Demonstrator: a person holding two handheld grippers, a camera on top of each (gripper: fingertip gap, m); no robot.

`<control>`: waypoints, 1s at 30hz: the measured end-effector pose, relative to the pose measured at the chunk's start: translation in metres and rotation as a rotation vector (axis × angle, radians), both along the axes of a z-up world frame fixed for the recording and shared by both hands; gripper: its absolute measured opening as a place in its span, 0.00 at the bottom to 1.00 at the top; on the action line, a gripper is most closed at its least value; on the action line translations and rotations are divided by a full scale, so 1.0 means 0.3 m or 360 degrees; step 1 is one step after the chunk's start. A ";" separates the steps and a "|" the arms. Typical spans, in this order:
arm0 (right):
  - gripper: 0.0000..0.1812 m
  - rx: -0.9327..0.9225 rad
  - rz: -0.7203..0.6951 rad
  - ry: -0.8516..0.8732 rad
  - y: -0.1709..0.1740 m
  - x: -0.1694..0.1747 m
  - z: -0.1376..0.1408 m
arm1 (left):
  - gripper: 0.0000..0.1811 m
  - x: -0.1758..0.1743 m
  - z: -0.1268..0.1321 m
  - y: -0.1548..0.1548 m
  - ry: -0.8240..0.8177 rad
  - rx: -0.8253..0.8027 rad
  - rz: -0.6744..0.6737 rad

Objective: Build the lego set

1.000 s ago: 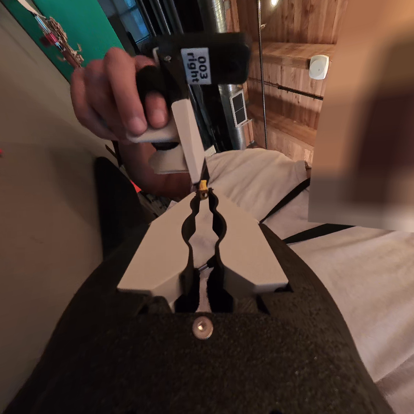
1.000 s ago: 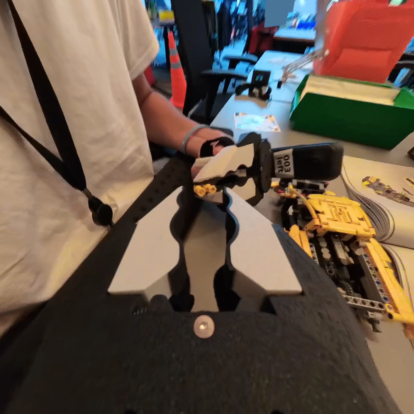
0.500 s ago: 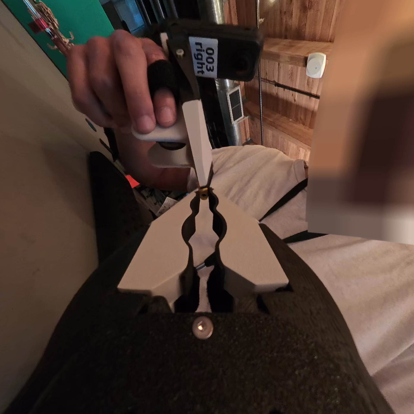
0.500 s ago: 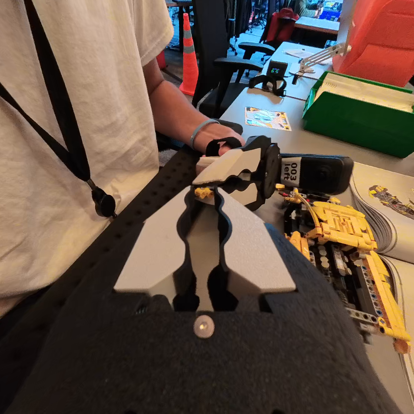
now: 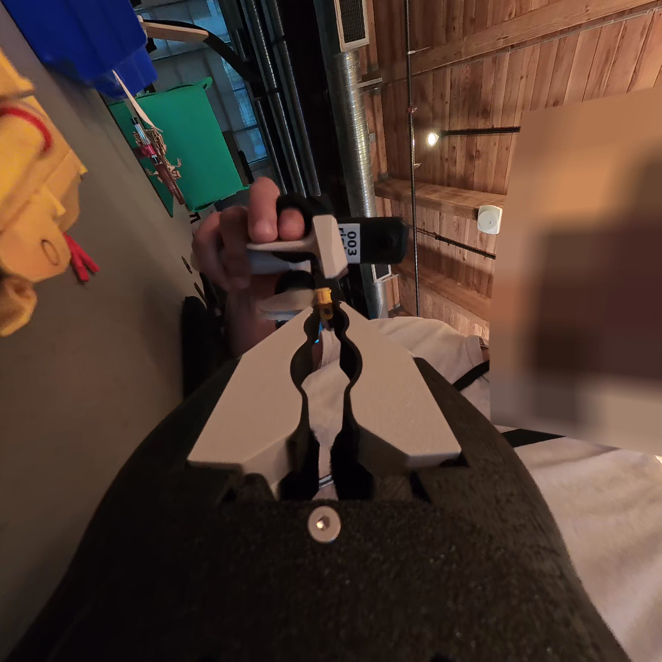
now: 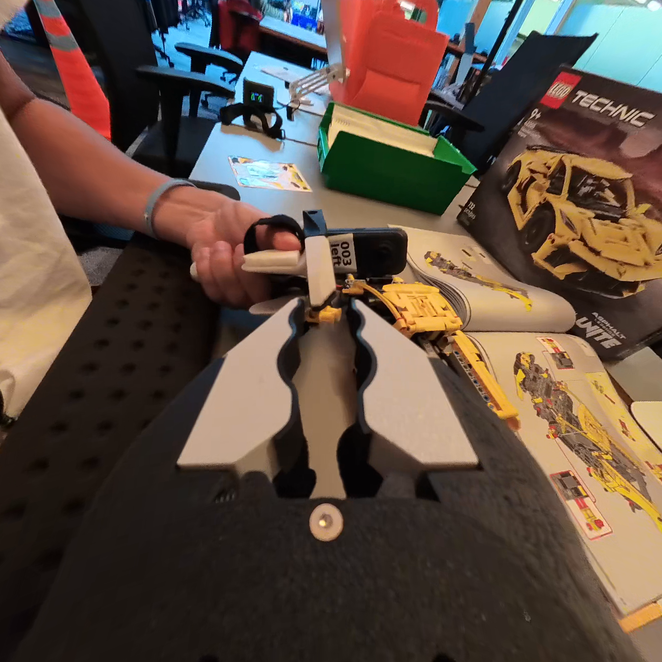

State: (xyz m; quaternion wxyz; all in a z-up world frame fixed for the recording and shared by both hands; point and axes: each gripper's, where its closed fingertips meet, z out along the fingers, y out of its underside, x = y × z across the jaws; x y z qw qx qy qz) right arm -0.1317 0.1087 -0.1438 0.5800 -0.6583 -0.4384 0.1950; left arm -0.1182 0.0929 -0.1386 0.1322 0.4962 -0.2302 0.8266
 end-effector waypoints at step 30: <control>0.08 -0.0157 0.0055 0.0207 -0.004 0.001 -0.022 | 0.04 0.013 0.006 -0.009 -0.0012 0.0024 0.0033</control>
